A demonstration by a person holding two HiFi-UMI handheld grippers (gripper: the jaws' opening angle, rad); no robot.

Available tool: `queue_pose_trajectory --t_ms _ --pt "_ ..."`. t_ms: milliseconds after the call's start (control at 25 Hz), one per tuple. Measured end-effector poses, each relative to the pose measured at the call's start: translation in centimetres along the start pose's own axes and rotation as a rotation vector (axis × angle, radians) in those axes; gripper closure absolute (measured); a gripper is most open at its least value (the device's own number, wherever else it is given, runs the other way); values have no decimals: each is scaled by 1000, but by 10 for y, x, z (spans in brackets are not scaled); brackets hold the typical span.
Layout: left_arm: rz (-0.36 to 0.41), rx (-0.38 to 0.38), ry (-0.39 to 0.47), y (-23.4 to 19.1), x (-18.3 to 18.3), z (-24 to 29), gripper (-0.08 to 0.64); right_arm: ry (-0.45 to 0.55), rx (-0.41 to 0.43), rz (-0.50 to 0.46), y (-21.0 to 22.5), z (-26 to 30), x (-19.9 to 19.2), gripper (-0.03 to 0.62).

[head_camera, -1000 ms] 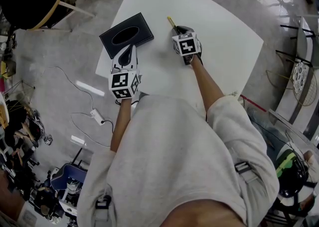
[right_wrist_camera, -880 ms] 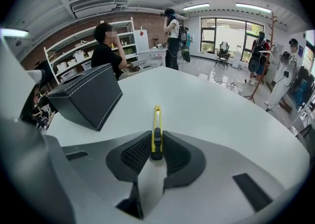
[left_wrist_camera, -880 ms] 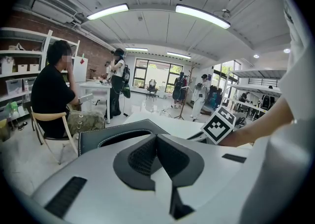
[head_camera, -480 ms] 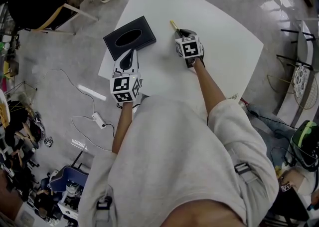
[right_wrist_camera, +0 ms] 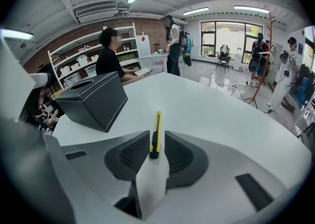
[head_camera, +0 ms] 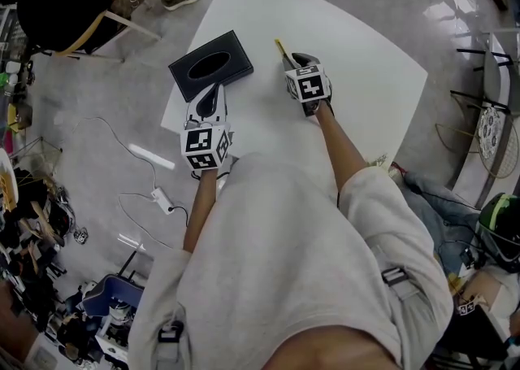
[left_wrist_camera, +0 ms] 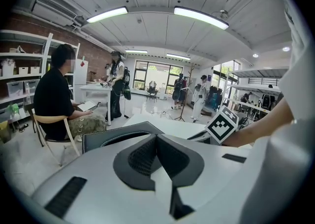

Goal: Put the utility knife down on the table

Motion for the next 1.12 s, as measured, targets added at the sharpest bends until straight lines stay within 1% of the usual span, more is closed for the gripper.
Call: queue_pose_trajectory --t_ms 160,320,560,920,1120 --pt "0 2 0 -1 1 0 540 11 -8 -5 0 -4 3 485" --pt "1 -9 6 1 3 2 540 43 -19 -7 -2 -13 6 486" --pt "9 -27 12 4 4 5 540 130 -42 -3 -3 -39 14 503" --pt "29 -77 24 12 11 10 540 261 -74 9 -9 -88 27 548" --pt "42 -101 37 14 16 14 540 319 -88 12 -13 -111 30 560"
Point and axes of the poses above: the fingertips, and each gripper's own axes: z forward along the fingers, y to its right, x out of its top, the point moved 10 cm from there along -z, backward along the fingers, and after that the axes turned 10 degrees about y, right-handed, at the moved point
